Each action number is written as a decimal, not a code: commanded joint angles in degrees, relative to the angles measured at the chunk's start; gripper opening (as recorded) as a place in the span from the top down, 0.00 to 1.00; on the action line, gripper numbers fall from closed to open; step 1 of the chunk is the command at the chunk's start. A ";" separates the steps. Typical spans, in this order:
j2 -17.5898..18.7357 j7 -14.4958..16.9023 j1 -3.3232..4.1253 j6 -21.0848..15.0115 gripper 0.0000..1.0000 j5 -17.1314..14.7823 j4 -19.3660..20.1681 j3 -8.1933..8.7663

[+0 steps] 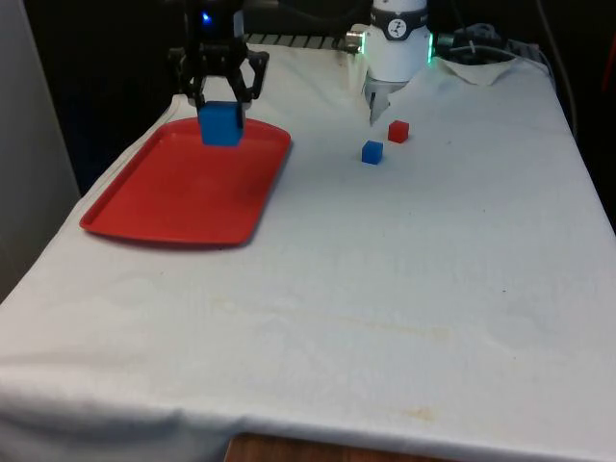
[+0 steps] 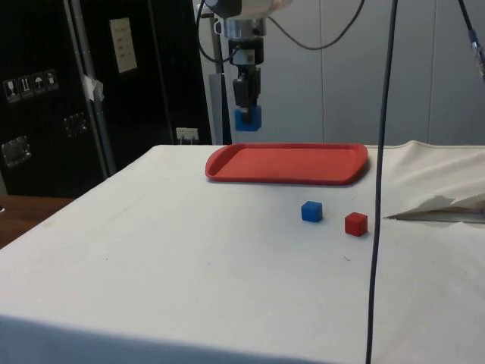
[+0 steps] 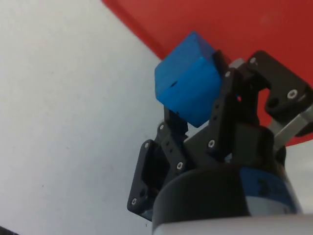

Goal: Pick up the largest block and place it onto the tray.

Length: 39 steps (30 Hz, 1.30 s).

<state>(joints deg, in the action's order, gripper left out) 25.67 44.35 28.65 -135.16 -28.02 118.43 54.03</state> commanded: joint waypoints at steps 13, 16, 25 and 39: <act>4.70 4.76 -2.35 0.97 0.99 -3.78 -1.66 1.95; 6.02 5.84 -2.58 1.09 0.99 -4.98 -2.01 2.41; 10.08 9.34 -3.78 1.15 0.99 -9.00 -2.92 3.32; 18.11 16.27 -5.96 1.49 0.99 -18.22 -5.21 4.18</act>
<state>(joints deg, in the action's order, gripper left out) 43.83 60.50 23.66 -133.79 -46.35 113.79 58.96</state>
